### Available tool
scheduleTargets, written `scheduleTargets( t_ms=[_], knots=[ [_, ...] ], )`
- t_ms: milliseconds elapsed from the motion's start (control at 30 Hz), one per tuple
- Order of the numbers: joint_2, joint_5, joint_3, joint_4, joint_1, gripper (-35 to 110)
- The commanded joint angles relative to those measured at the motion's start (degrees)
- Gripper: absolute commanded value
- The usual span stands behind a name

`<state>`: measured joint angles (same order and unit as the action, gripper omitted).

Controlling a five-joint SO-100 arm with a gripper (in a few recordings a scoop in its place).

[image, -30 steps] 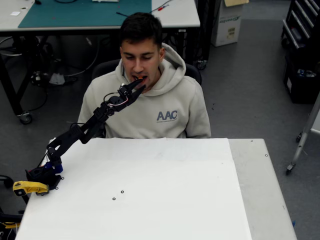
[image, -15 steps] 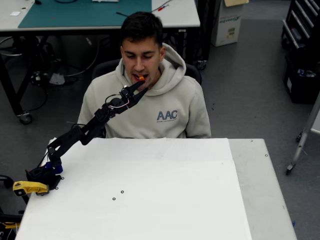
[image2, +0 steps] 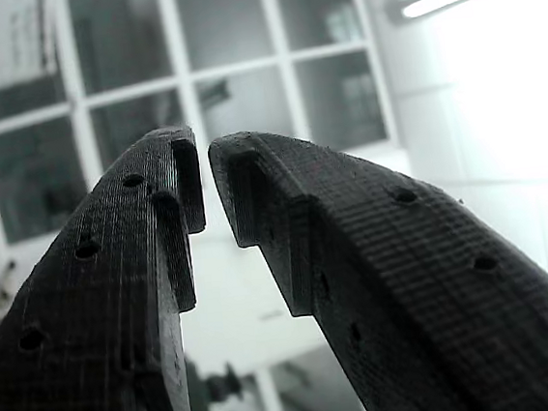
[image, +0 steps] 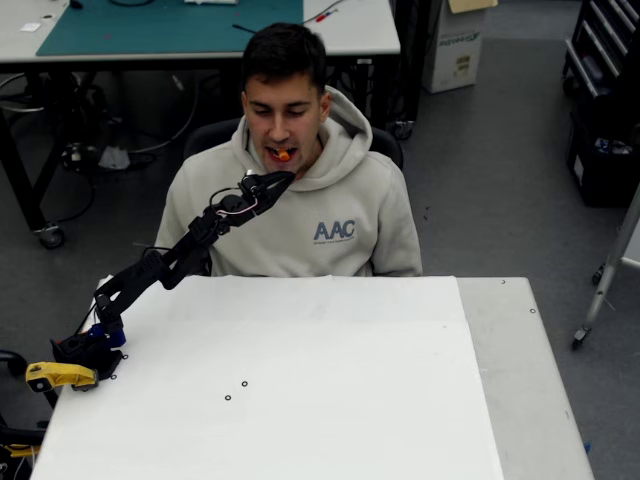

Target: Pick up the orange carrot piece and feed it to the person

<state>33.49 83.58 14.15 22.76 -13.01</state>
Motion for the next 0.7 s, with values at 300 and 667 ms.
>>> scheduleTargets(
  t_ms=[300,667],
  knots=[
    [4.6,-20.3,4.4,5.2,-1.3,-2],
    [24.7,-30.1,-11.7,25.0,-1.0,-2]
  ],
)
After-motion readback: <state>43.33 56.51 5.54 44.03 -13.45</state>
